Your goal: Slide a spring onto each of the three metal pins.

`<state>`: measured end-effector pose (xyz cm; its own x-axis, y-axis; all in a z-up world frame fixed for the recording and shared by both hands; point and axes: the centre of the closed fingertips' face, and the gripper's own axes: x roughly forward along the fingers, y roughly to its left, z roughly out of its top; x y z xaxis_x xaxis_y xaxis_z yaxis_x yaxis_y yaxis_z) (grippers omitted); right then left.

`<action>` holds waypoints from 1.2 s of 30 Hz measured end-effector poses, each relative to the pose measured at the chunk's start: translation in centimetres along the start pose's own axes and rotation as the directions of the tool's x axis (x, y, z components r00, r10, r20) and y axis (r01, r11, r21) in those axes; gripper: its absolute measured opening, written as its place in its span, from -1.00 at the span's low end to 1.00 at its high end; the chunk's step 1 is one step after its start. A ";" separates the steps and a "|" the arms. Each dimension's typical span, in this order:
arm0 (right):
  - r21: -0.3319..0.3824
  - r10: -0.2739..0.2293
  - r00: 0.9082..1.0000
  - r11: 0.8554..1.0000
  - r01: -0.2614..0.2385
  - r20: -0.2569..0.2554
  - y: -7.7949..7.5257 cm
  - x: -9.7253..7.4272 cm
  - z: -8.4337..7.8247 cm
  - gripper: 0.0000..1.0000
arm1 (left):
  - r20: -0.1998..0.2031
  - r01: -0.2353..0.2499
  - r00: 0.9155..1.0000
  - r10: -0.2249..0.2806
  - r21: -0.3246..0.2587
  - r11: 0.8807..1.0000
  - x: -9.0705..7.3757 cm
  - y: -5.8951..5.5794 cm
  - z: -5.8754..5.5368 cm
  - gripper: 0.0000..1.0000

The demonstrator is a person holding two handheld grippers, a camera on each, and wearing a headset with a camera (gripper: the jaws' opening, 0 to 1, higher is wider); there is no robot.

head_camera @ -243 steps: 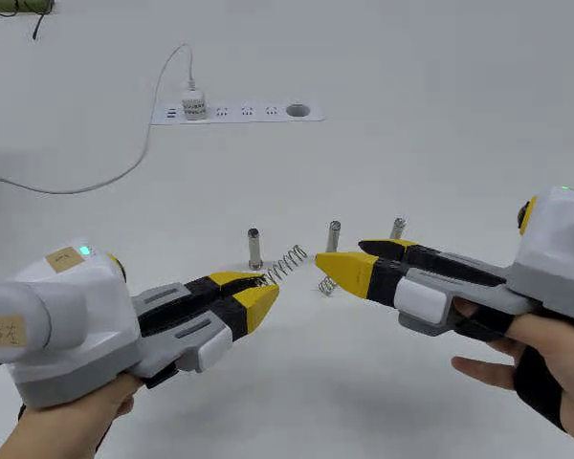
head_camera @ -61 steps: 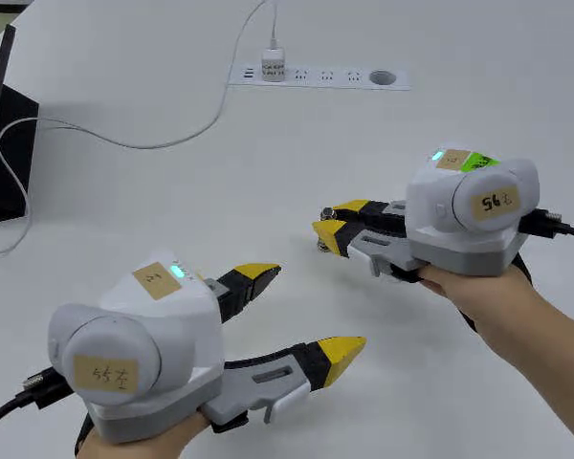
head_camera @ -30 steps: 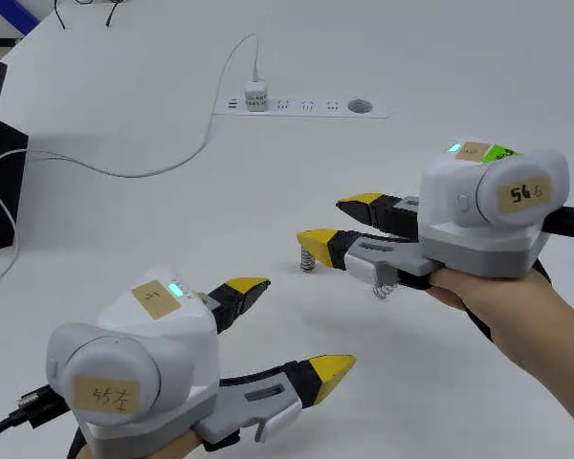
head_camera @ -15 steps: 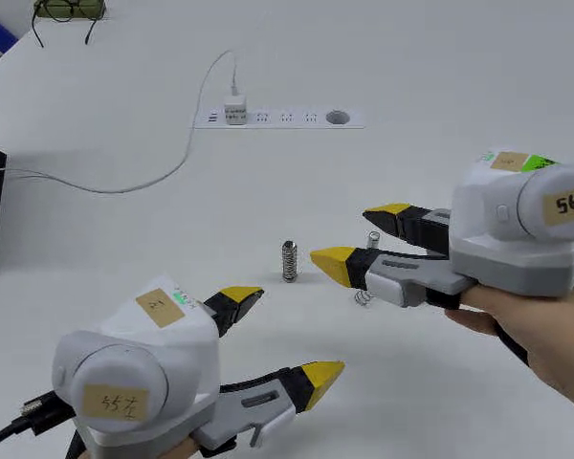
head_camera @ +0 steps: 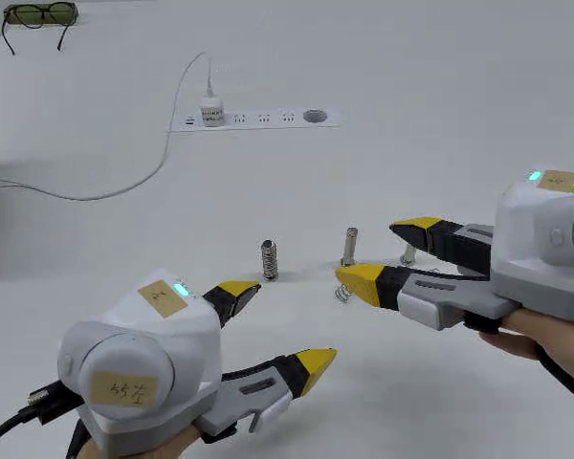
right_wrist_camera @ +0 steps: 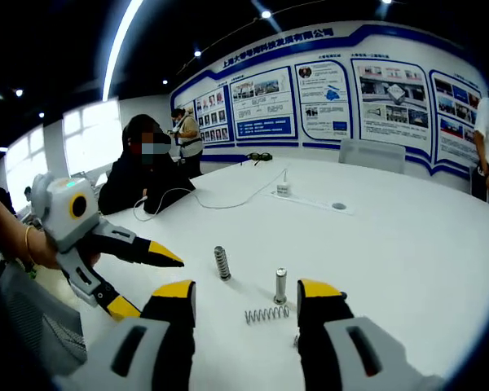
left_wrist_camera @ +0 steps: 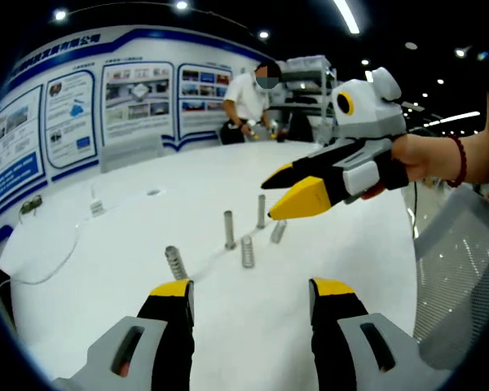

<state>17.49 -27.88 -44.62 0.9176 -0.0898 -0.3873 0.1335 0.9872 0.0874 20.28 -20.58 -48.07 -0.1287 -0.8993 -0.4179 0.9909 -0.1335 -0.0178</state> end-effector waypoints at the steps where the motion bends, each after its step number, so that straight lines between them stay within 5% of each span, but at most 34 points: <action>1: 0.001 -0.001 1.000 1.000 0.001 -0.001 -0.1 -0.2 -0.1 0.03 | 0.000 0.000 1.000 0.000 0.000 1.000 0.1 0.0 0.0 0.16; 36: 0.061 -0.027 1.000 0.998 0.027 0.002 -2.5 -4.2 -3.2 0.13 | -0.068 0.019 0.998 -0.016 0.042 0.999 5.8 0.0 0.2 -0.15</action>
<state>12.12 -29.59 -46.11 0.9142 -0.1169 -0.3881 0.1808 0.9746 0.1323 19.54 -25.86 -50.26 -0.1416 -0.8665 -0.4787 0.9857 -0.1678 0.0122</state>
